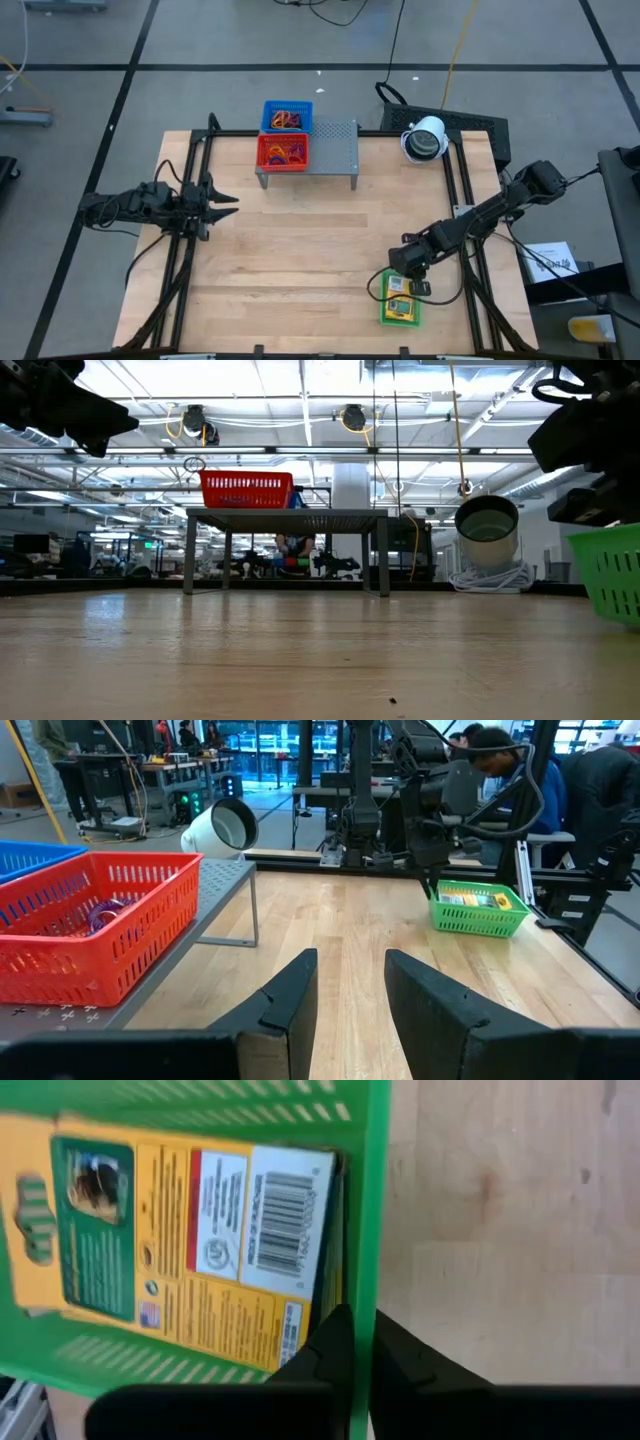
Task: Pick & Place Office Desk Supplies
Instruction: Put the green bin on the shelf
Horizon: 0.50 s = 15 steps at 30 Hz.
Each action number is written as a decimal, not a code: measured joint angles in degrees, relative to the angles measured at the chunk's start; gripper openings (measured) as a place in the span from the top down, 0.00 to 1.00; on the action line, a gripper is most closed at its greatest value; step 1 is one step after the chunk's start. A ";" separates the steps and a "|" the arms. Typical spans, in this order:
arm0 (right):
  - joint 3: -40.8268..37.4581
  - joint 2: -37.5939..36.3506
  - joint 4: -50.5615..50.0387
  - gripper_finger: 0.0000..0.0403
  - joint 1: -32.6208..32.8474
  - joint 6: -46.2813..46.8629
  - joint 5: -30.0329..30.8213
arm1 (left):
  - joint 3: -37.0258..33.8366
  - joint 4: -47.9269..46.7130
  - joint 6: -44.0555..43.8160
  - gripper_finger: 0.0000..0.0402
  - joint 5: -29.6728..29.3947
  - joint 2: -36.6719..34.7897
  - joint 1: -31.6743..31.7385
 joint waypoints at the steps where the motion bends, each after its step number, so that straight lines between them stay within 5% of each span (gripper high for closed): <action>1: 0.00 -0.26 0.00 0.98 0.00 -0.01 0.08 | 0.00 0.00 0.00 0.68 0.00 0.00 0.00; 15: -0.04 -8.79 -0.95 1.00 -0.51 1.49 2.22 | 0.00 0.00 0.00 0.68 0.00 0.00 0.00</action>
